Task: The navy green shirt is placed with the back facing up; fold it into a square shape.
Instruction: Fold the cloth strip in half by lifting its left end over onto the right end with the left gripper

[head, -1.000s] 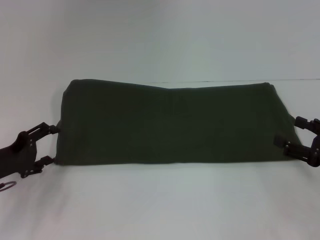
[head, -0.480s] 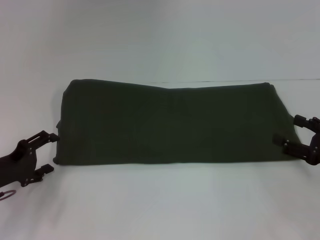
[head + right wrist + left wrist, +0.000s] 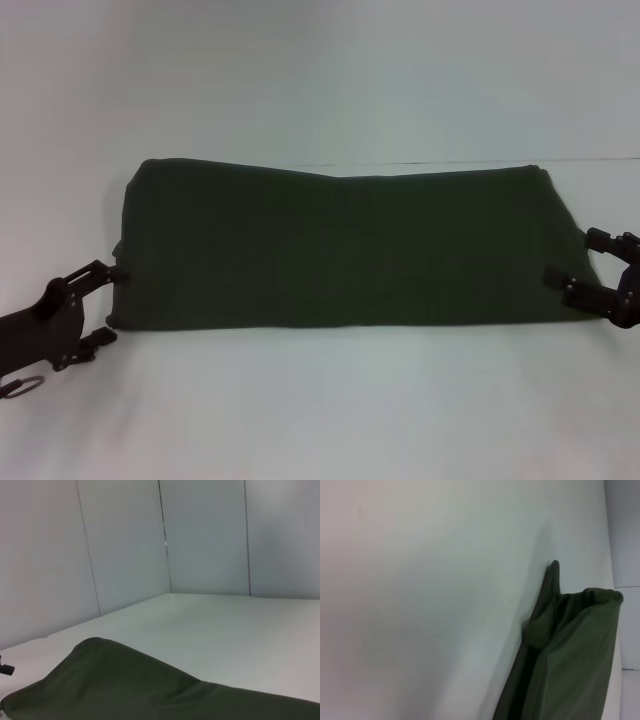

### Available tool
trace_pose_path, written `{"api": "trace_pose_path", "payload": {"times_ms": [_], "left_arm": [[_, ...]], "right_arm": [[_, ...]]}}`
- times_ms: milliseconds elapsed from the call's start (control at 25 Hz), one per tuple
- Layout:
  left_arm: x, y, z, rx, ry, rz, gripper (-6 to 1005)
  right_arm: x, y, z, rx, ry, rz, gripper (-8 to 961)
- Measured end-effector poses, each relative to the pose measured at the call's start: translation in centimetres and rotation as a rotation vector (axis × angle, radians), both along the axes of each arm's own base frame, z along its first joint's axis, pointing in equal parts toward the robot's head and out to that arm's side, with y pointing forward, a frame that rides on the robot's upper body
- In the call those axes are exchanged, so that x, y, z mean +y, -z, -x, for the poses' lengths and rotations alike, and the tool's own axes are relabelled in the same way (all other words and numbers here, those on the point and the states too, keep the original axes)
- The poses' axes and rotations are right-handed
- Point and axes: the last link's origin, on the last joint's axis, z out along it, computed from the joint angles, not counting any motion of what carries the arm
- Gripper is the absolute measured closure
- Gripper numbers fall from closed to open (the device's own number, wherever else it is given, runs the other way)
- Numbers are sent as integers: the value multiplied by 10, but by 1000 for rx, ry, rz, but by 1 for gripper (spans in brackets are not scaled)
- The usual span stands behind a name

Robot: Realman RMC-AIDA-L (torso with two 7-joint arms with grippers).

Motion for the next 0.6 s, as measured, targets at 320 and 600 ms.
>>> {"api": "trace_pose_path", "payload": {"times_ms": [320, 600], "left_arm": [[5, 4, -2, 5, -11, -3, 50], [14, 7, -10, 1, 4, 2, 50]], "right_arm": [[1, 0, 1, 0, -3, 1, 8], [2, 0, 2, 0, -8, -1, 8]]}}
